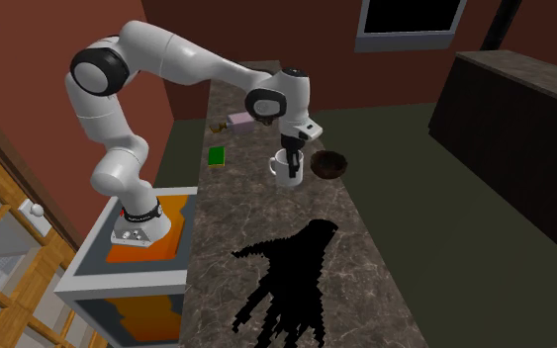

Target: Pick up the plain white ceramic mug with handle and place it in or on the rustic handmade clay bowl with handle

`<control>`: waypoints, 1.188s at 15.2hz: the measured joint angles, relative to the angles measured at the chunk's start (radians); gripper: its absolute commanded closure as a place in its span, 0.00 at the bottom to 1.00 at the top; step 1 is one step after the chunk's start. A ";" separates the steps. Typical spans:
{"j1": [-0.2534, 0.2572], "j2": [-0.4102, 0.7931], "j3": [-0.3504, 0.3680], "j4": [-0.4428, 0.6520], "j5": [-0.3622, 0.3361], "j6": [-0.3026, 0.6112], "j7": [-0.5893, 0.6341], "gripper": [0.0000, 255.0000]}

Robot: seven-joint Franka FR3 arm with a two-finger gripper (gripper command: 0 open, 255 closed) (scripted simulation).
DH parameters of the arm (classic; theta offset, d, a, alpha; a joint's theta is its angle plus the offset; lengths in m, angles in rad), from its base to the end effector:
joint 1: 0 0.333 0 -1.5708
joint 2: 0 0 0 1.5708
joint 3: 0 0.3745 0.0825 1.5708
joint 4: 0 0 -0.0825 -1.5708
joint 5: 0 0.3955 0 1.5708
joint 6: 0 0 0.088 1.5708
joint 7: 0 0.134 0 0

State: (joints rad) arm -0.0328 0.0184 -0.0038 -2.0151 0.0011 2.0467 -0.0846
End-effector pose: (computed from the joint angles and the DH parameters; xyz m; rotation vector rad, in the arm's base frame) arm 0.5695 -0.0208 0.4704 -3.1405 -0.0746 -0.0208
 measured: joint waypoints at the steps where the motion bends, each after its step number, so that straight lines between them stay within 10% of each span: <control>1: 0.000 -0.004 0.000 0.008 0.000 -0.012 0.000 1.00; 18: 0.033 0.085 0.031 0.300 -0.004 -0.216 0.064 1.00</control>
State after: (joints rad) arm 0.0002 0.1029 0.0270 -1.7152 -0.0030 1.8309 -0.0206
